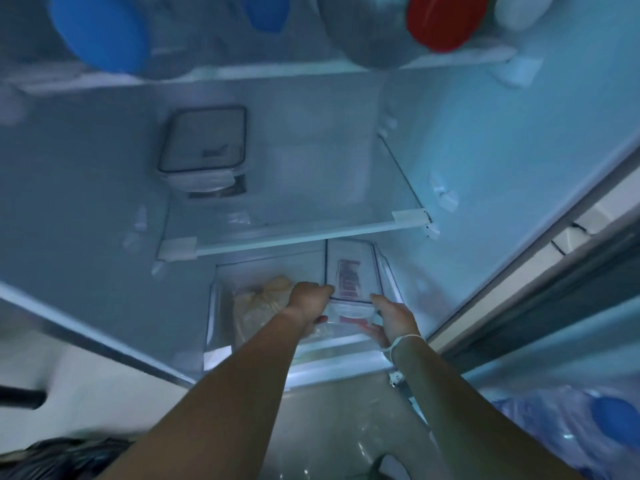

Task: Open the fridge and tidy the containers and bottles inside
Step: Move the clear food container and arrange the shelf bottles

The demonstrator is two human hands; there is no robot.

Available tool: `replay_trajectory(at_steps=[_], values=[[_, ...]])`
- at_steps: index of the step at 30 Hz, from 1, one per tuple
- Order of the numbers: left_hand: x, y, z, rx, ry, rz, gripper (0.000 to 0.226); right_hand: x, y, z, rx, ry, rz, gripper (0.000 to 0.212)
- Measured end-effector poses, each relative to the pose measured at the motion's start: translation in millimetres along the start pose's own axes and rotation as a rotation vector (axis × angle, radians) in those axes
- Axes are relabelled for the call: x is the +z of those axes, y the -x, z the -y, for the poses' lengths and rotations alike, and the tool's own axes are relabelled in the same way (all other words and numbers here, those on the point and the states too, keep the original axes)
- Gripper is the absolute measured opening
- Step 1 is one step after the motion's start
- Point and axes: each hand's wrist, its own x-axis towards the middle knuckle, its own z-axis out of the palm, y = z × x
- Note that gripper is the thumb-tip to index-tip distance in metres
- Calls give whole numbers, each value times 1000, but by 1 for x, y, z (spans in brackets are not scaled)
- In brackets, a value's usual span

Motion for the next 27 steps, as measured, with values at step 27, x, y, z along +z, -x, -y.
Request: replay_trajectory(at_steps=[27], values=[[-75, 231, -11, 271, 217, 76, 20, -18, 236, 17, -312, -30, 251, 12]])
